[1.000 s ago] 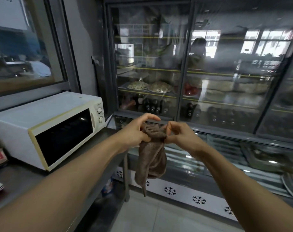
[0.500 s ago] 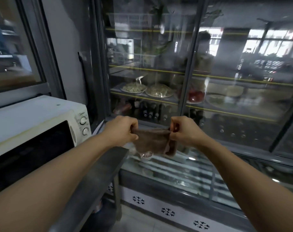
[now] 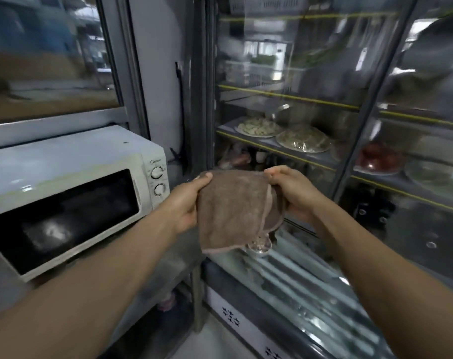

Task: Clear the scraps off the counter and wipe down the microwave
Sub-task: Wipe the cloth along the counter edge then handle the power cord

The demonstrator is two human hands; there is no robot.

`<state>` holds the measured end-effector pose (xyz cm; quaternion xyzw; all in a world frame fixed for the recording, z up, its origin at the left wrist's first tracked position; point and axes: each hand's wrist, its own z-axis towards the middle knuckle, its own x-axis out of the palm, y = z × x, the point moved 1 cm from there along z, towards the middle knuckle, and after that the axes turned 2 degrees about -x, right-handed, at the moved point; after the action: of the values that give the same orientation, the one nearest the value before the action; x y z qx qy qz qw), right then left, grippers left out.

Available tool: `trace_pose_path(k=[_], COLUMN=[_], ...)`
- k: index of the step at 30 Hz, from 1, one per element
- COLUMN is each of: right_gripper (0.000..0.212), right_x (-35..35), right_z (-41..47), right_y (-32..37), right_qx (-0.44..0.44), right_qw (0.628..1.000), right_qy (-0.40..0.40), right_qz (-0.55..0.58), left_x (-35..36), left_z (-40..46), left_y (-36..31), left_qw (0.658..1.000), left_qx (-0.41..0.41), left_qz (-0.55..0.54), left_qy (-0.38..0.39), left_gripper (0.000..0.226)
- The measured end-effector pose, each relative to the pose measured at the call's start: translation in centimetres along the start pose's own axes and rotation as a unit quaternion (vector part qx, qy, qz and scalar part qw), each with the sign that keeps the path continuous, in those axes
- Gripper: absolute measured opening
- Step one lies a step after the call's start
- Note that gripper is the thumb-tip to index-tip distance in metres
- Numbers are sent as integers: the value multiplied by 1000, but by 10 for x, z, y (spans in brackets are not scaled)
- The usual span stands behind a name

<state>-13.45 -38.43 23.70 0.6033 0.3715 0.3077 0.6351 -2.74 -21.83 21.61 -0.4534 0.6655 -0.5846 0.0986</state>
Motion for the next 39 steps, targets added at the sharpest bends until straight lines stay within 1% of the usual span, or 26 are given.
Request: trace_pose_path(k=[1,3,5,6,7,9,10,12,13,15,16,17,19,22,24,25,26,28,29,30,31,32,34,36,37,39], right_gripper=[13,20,17,16,24,63,77,85,84,74,69,62,50,38,43,46,49,44,36,27,23,26,24,21,20,14], right_x=[-4,-16,-23,-25,-26,-24,-22,-14,-10,-2,2,5,14,30,42,48,55,69,74,77,80,82,83,82,81,81], right_z=[9,24,37,44,50,61,63,67,68,70,71,72,71,66,62,59,57,53,52,52,52,54,54,54,53,53], right_y=[-4,-11,-20,-26,-32,-46,-52,-61,-67,-78,-85,-92,-105,-123,-138,-145,-153,-167,-175,-183,-193,-205,-229,-255,-268,-294], right_qx=[25,77,104,105,103,102,91,50,30,6,7,14,40,62,56,38,13,-37,-50,-57,-67,-75,-44,19,33,49], right_qw=[997,978,960,959,961,971,977,981,976,961,955,952,949,933,919,913,906,886,877,869,862,854,851,861,864,866], right_qy=[27,71,139,170,188,178,172,186,203,231,243,257,284,341,370,375,375,372,371,371,373,379,398,414,418,422], right_qz=[64,181,218,200,175,120,85,-18,-75,-152,-168,-166,-128,-99,-123,-155,-196,-275,-301,-321,-338,-350,-340,-293,-280,-264], left_x=[4,11,17,19,21,24,24,22,20,14,10,5,-9,-32,-49,-58,-65,-79,-86,-91,-99,-104,-114,-121,-122,-127], left_z=[2,5,8,10,10,10,10,9,7,3,1,-2,-6,-17,-21,-23,-23,-23,-22,-22,-19,-17,-12,-7,-6,-1], left_y=[5,16,24,27,29,36,41,53,60,70,75,78,88,105,118,124,130,143,149,155,163,172,191,214,227,252], left_qw=[999,997,995,994,993,989,987,973,958,930,923,919,913,916,909,895,874,826,812,806,811,824,879,921,928,921], left_qx=[-16,-28,-33,-28,-22,-15,-10,-3,-6,-17,-20,-23,-22,-27,-43,-53,-61,-80,-89,-92,-96,-100,-92,-85,-99,-134], left_qz=[-43,-72,-81,-81,-84,-70,-36,80,137,190,180,155,110,146,221,273,329,426,444,452,445,428,324,192,150,136], left_qy=[-5,-29,-56,-72,-86,-126,-153,-218,-252,-313,-340,-362,-393,-374,-350,-349,-353,-361,-367,-371,-367,-357,-337,-328,-327,-339], left_gripper=[16,13,17,19,21,24,29,43,47,39,36,40,54,51,53,53,49,28,16,9,15,20,11,25,26,19])
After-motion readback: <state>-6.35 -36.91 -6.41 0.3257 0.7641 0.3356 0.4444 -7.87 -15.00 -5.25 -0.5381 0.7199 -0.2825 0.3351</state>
